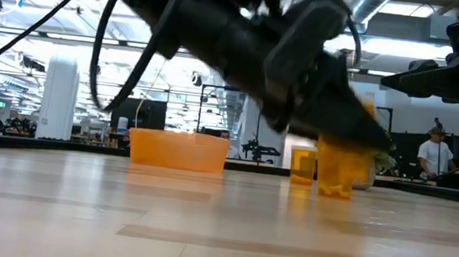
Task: Pick and place pill bottles into a basket
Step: Put the orange pill bottle into the orange bin
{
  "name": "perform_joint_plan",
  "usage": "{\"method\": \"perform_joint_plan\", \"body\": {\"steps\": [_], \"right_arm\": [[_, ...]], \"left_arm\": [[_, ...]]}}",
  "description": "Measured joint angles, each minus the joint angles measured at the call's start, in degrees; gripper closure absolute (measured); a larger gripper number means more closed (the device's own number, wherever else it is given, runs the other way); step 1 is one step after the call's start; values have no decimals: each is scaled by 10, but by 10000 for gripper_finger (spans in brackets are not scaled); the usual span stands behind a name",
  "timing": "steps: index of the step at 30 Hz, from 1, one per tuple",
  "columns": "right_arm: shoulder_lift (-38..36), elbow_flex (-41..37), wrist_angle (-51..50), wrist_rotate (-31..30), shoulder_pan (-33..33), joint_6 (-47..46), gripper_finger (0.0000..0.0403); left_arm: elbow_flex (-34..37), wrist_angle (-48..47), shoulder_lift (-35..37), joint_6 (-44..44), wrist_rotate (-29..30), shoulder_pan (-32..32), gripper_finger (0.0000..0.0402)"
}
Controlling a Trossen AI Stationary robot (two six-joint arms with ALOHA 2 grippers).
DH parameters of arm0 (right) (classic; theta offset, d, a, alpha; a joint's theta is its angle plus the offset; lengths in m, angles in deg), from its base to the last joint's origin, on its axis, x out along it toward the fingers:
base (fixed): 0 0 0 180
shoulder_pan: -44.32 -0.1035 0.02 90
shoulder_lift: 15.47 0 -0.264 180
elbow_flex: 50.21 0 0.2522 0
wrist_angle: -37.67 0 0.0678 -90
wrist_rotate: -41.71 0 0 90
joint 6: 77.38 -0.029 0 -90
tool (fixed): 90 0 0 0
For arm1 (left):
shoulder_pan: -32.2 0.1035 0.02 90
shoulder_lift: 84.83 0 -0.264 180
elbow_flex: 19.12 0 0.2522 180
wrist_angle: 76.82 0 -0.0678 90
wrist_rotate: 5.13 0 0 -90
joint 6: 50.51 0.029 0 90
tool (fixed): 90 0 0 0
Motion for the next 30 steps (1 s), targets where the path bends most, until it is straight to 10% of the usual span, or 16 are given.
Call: {"method": "perform_joint_plan", "body": {"steps": [13, 30], "right_arm": [[0, 0, -1, 0, 0, 0, 138], [0, 0, -12, 2, 0, 0, 138]], "left_arm": [[36, -153, 151, 99, 140, 59, 232], [326, -10, 406, 82, 186, 212, 230]]}}
